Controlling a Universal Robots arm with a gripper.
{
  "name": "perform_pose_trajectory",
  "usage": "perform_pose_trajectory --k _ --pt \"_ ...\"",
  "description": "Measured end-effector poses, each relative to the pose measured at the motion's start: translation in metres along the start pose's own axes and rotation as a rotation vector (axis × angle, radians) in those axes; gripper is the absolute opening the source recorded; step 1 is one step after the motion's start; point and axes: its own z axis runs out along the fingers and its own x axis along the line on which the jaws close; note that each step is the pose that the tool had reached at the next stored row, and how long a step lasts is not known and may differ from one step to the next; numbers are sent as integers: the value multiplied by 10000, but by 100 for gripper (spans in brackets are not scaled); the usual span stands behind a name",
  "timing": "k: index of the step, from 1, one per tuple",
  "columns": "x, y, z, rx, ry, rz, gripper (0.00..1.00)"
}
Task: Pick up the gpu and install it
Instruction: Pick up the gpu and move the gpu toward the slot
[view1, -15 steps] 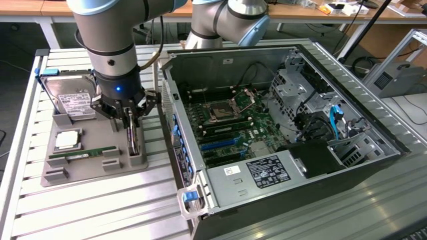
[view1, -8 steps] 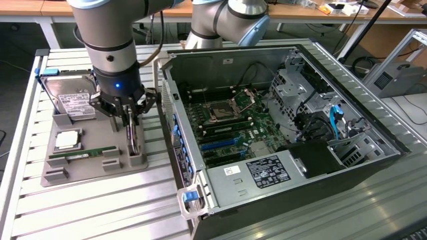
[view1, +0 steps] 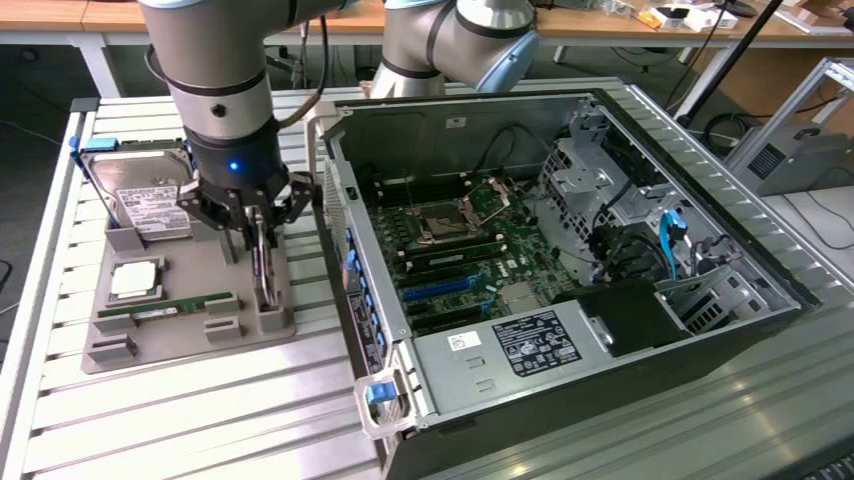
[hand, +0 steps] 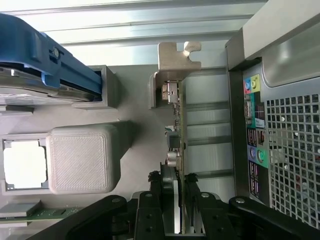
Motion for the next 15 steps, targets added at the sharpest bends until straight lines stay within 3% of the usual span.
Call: perform_pose_trajectory --k 15 --pt "-3 4 -128 0 0 0 30"
